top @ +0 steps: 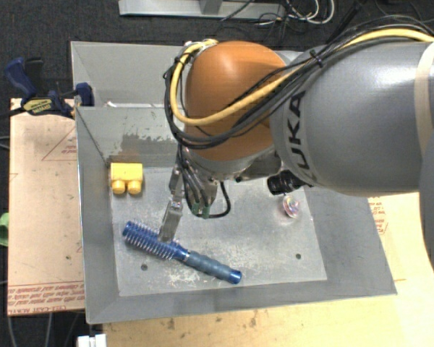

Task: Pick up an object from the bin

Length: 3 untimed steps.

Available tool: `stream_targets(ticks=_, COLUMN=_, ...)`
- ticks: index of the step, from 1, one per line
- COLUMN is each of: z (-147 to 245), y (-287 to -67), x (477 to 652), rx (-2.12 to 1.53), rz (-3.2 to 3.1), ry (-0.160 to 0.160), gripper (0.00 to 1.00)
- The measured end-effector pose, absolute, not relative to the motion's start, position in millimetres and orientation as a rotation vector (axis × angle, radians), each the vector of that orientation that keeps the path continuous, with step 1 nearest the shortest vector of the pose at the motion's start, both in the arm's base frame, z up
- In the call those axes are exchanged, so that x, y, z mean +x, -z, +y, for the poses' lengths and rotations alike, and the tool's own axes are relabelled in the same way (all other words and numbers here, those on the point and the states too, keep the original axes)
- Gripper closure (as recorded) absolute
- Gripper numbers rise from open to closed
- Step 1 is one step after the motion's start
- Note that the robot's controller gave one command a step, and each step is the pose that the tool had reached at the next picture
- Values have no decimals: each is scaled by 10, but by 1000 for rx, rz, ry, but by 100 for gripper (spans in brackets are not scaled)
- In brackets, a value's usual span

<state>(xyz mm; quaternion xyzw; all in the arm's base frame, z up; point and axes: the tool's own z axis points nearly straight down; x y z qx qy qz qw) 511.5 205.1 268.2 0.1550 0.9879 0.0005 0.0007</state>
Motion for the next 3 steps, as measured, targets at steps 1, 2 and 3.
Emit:
stream_targets(ticks=1, z=2217, y=-1410, x=5141, rx=318, rz=3133, ry=6, gripper=0)
stream_targets(ticks=2, z=2219, y=-1454, x=5160, rx=320, rz=3126, ry=-1, gripper=100)
stream_targets(ticks=3, z=2165, y=-2517, x=5283, rx=386, rz=3108, ry=-9, gripper=100)
